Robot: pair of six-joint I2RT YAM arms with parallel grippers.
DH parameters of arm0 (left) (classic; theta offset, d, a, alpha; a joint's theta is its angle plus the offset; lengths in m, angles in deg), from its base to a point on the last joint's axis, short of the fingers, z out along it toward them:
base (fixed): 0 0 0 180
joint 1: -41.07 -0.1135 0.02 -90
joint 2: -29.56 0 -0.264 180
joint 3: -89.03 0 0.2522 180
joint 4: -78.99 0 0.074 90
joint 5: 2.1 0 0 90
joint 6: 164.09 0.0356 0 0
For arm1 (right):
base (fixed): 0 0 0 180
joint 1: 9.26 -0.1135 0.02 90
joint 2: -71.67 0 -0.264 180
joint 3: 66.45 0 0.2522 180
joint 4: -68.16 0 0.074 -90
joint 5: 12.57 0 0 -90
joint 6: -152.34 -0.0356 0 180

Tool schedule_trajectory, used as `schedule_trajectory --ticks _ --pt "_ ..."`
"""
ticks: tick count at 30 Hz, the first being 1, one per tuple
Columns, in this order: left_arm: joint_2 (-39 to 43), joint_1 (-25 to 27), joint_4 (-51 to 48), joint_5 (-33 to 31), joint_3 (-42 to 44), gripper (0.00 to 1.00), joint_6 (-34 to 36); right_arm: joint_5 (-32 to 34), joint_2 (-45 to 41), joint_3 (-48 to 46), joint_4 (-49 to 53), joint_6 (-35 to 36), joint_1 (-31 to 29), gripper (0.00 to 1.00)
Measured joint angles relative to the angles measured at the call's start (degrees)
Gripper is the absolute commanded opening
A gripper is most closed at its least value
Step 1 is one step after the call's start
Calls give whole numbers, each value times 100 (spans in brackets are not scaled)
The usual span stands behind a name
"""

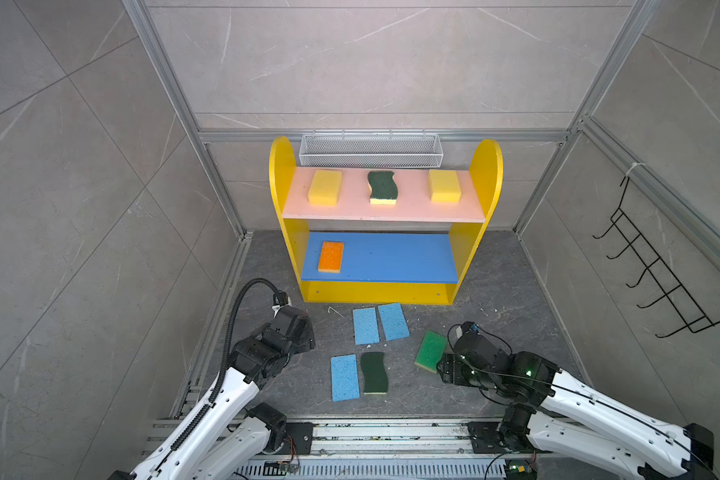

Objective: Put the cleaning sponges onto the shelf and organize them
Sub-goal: 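Move the left gripper over the scouring sponge while the right nears the green sponge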

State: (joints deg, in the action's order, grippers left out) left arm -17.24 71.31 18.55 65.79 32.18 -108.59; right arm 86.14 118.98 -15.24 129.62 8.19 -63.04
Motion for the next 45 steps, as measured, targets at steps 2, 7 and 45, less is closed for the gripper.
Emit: schedule_trajectory --ticks 2,7,45 --pt "-79 0 26 74 127 78 -149 140 90 0 -15 -216 -208 76" --pt "-118 0 109 232 378 78 -409 448 280 0 -101 -658 -452 78" --pt "-3213 3906 826 -184 -951 79 -2192 1104 1405 195 -774 -1471 -431 89"
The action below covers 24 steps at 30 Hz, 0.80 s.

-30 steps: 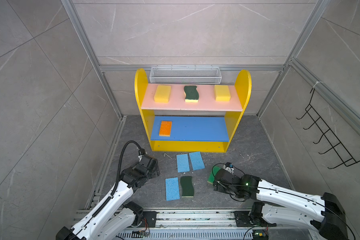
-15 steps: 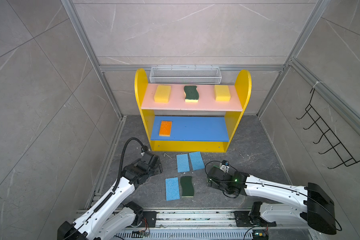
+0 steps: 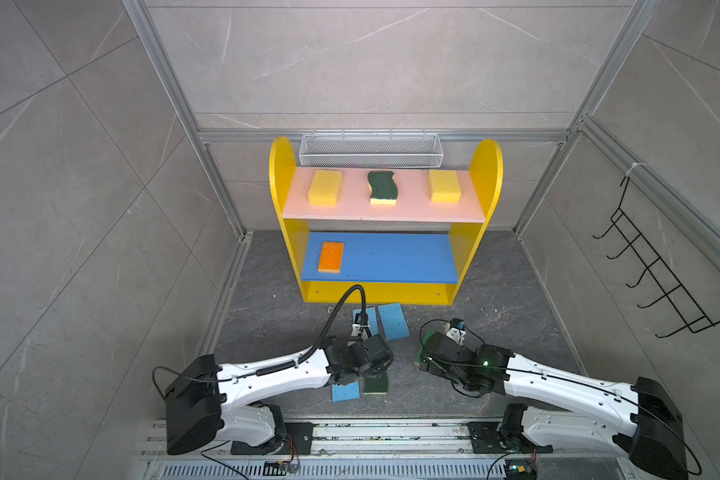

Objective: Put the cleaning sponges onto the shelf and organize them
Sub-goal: 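Move the left gripper over the scouring sponge while the right nears the green sponge, then grasp the dark-green scouring sponge on the floor with the left gripper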

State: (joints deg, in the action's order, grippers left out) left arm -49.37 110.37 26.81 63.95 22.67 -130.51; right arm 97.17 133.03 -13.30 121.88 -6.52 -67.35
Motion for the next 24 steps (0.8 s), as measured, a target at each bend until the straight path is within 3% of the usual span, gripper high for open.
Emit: schedule_trajectory --ticks 9,24 --pt "-925 533 155 68 -345 80 -1008 -136 -1158 -234 592 348 452 89" --pt "-1419 835 -37 214 -501 83 -2011 -621 -1224 -437 647 894 638 89"
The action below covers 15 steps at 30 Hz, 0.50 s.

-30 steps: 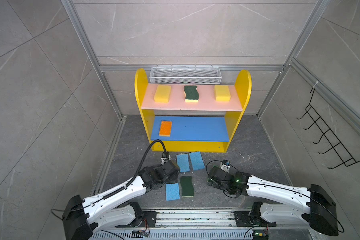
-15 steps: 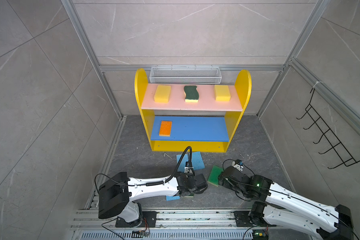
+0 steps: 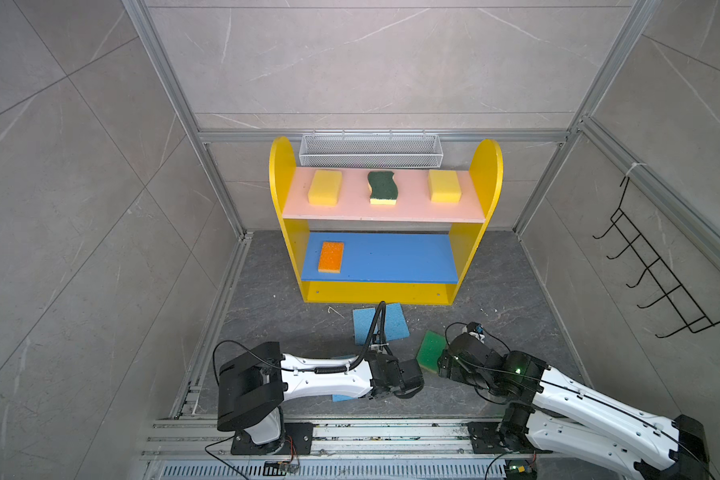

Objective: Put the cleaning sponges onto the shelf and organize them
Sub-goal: 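Grasp the dark-green scouring sponge on the floor with the left gripper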

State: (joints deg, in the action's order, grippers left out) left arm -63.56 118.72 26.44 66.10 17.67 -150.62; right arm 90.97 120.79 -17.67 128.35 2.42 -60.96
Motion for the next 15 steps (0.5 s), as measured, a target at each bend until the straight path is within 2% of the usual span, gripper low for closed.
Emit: schedule_trajectory --ticks 15 --pt "-9 -223 -68 304 114 85 72 -98 -28 -24 0 170 96 89"
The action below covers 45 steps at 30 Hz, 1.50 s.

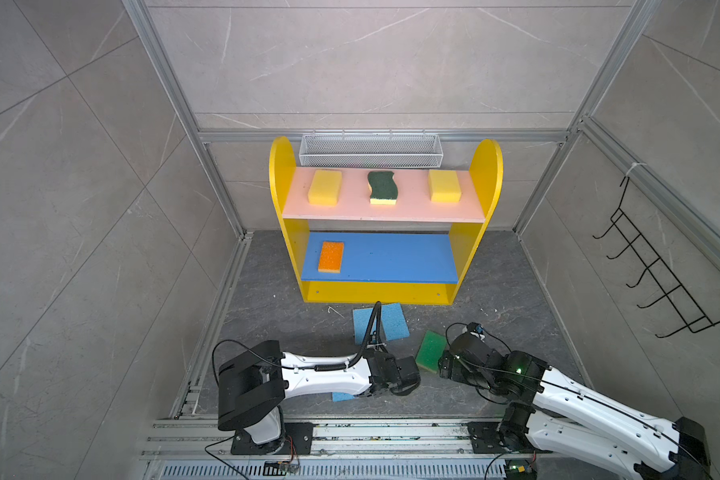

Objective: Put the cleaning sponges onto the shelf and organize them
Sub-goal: 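Grasp the dark-green scouring sponge on the floor with the left gripper, then lift the scouring sponge with the left gripper onto the blue shelf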

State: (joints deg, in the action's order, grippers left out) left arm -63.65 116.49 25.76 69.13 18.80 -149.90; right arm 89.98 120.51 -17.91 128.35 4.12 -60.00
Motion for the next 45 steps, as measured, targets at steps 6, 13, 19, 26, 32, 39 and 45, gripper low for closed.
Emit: schedule_trajectory --ticks 6,13,19,26,32,39,45 --pt "-269 -122 188 188 68 85 232 -20 2 0 2 2 20 89" --pt "-645 -120 378 291 -127 82 352 -20 -7 0 7 0 20 89" --pt "-608 -118 372 254 -105 71 319 -17 -94 0 13 101 20 86" --pt "85 -188 -350 -22 -173 70 647 -31 13 87 61 557 20 83" --pt "905 -693 -675 -426 -828 70 1615 -68 195 284 46 890 20 83" --pt "1099 -1722 -323 -662 -1209 70 3123 -127 372 568 44 1182 22 84" --pt "603 -2022 262 -820 -1696 70 4288 -122 367 664 48 1353 22 85"
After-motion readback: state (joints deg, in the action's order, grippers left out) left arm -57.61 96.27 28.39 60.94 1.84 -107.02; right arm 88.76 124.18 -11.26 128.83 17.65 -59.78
